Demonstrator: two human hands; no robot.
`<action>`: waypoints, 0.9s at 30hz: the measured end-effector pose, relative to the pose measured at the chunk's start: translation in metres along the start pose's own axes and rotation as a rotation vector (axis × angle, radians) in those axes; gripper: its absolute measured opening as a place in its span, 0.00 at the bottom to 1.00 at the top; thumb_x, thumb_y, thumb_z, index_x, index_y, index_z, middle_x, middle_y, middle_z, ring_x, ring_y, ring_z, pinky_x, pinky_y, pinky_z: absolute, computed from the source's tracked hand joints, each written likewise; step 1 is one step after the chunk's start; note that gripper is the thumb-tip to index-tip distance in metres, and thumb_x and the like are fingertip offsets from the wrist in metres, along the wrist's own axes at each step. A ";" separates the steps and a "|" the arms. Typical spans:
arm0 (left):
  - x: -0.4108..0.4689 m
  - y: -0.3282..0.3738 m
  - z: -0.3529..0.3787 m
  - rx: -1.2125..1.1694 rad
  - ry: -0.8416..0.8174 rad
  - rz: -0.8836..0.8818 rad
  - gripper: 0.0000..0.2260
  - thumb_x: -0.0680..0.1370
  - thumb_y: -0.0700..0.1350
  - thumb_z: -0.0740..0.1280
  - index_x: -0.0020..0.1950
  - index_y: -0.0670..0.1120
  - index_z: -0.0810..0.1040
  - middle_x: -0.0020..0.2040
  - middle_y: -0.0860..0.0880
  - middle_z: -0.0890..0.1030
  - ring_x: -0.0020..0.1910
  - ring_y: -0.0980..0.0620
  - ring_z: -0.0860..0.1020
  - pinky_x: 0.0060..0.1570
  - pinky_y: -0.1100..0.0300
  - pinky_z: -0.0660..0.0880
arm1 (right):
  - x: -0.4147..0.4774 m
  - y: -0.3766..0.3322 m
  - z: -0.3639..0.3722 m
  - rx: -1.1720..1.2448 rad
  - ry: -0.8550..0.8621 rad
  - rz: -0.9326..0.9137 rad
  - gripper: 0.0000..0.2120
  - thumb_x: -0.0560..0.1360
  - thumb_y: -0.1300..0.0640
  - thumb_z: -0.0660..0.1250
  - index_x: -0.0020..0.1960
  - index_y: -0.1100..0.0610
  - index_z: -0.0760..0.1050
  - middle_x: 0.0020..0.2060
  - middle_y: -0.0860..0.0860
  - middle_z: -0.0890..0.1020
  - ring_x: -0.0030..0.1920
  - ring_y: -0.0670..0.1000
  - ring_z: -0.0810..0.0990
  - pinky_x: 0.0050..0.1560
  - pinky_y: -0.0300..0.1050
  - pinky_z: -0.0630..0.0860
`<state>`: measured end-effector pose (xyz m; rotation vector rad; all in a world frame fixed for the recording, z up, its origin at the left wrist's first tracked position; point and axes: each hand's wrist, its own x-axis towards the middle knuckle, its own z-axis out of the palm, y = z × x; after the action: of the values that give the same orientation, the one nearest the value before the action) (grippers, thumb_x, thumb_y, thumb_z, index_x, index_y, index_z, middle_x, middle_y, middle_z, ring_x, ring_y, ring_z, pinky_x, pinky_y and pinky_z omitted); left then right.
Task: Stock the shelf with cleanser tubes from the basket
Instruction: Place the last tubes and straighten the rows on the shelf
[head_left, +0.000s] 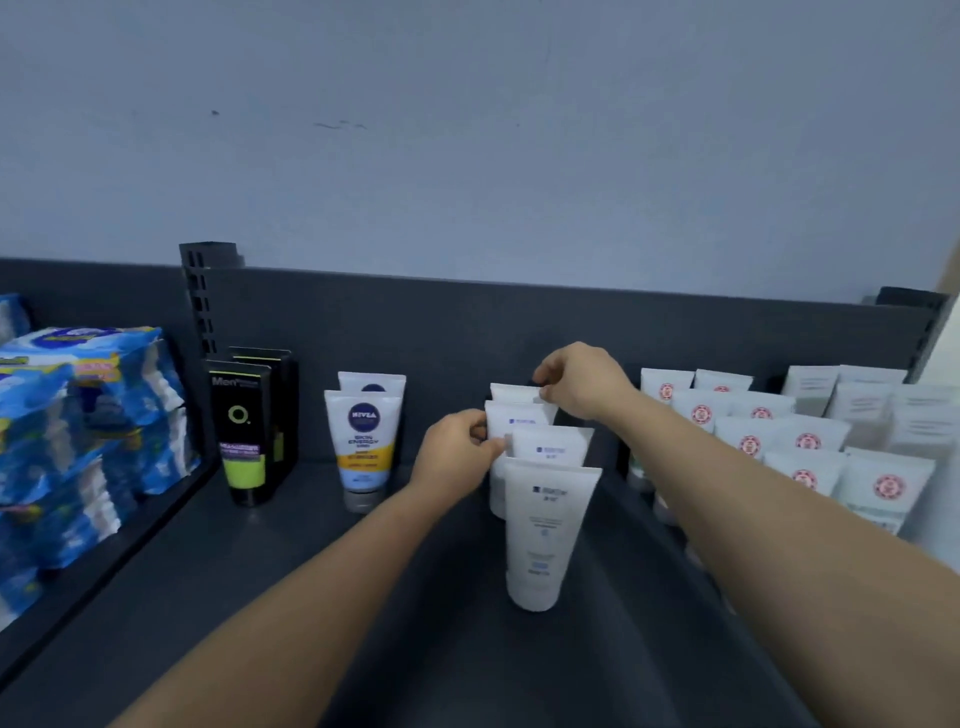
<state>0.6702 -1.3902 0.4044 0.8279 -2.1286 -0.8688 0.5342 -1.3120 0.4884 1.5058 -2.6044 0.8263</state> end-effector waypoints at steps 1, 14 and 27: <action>0.001 0.001 0.002 -0.017 0.007 -0.022 0.06 0.74 0.42 0.69 0.49 0.42 0.81 0.45 0.47 0.84 0.45 0.48 0.81 0.47 0.54 0.77 | 0.002 0.004 0.001 0.022 0.003 -0.005 0.09 0.76 0.61 0.68 0.54 0.55 0.82 0.54 0.50 0.83 0.56 0.52 0.79 0.51 0.41 0.72; 0.005 -0.002 0.012 -0.132 0.043 -0.025 0.04 0.74 0.39 0.70 0.47 0.41 0.82 0.42 0.47 0.85 0.43 0.45 0.83 0.47 0.46 0.80 | 0.032 0.019 0.014 0.244 -0.007 0.168 0.07 0.69 0.67 0.69 0.43 0.61 0.84 0.43 0.55 0.86 0.46 0.56 0.84 0.51 0.52 0.82; 0.014 -0.010 0.014 -0.110 0.066 0.020 0.03 0.74 0.38 0.70 0.46 0.40 0.81 0.40 0.48 0.83 0.33 0.57 0.74 0.37 0.64 0.73 | 0.038 0.018 0.025 0.276 0.021 0.105 0.06 0.72 0.65 0.70 0.42 0.55 0.82 0.44 0.52 0.84 0.46 0.51 0.81 0.49 0.43 0.77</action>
<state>0.6541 -1.4022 0.3937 0.7671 -2.0093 -0.9272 0.5054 -1.3466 0.4697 1.4130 -2.6620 1.2502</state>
